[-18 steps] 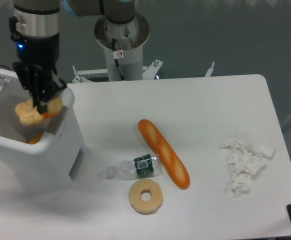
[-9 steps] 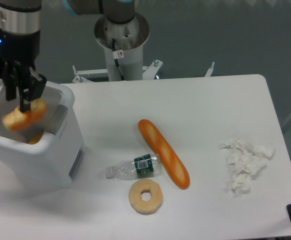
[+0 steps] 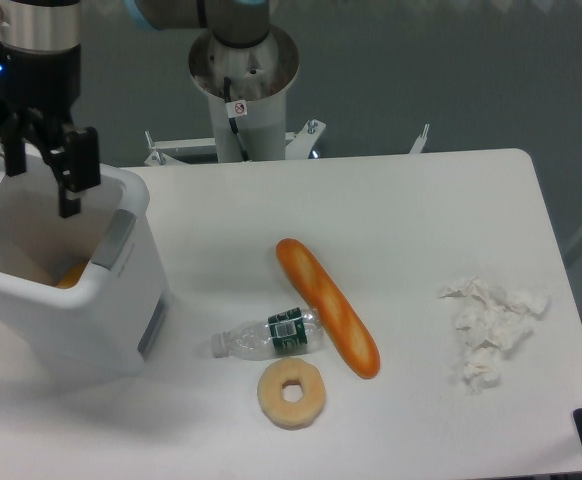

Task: Place the round bread in the trash can

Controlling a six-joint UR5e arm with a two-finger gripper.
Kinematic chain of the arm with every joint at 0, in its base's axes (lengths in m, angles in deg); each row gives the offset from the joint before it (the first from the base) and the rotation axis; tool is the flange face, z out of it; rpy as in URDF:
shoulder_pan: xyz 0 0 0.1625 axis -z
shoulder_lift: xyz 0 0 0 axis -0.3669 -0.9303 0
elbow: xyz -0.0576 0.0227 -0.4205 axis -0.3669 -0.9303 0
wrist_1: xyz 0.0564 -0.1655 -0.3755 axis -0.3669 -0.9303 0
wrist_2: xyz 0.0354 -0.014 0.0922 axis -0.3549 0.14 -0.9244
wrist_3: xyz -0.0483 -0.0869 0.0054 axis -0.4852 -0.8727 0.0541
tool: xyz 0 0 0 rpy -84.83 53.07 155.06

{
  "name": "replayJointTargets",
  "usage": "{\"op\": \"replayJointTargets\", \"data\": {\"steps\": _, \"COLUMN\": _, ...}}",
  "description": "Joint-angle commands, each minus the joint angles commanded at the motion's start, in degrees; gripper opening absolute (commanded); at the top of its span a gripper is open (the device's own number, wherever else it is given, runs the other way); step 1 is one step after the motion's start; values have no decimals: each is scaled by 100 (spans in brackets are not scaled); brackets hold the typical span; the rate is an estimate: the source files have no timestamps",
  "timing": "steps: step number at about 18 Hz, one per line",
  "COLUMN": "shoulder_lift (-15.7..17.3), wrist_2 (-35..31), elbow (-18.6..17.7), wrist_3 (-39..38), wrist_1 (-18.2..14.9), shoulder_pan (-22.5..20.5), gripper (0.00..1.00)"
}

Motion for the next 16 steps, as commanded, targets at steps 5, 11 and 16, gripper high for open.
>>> {"op": "replayJointTargets", "data": {"steps": 5, "shoulder_lift": -395, "wrist_2": -26, "elbow": -53, "wrist_3": 923, "wrist_1": -290, "shoulder_pan": -1116, "gripper": 100}}
{"op": "replayJointTargets", "data": {"steps": 11, "shoulder_lift": -835, "wrist_2": -44, "elbow": -185, "wrist_3": 2242, "wrist_1": -352, "shoulder_pan": -2452, "gripper": 100}}
{"op": "replayJointTargets", "data": {"steps": 16, "shoulder_lift": -1230, "wrist_2": -44, "elbow": -193, "wrist_3": 3357, "wrist_1": -282, "shoulder_pan": -3112, "gripper": 100}}
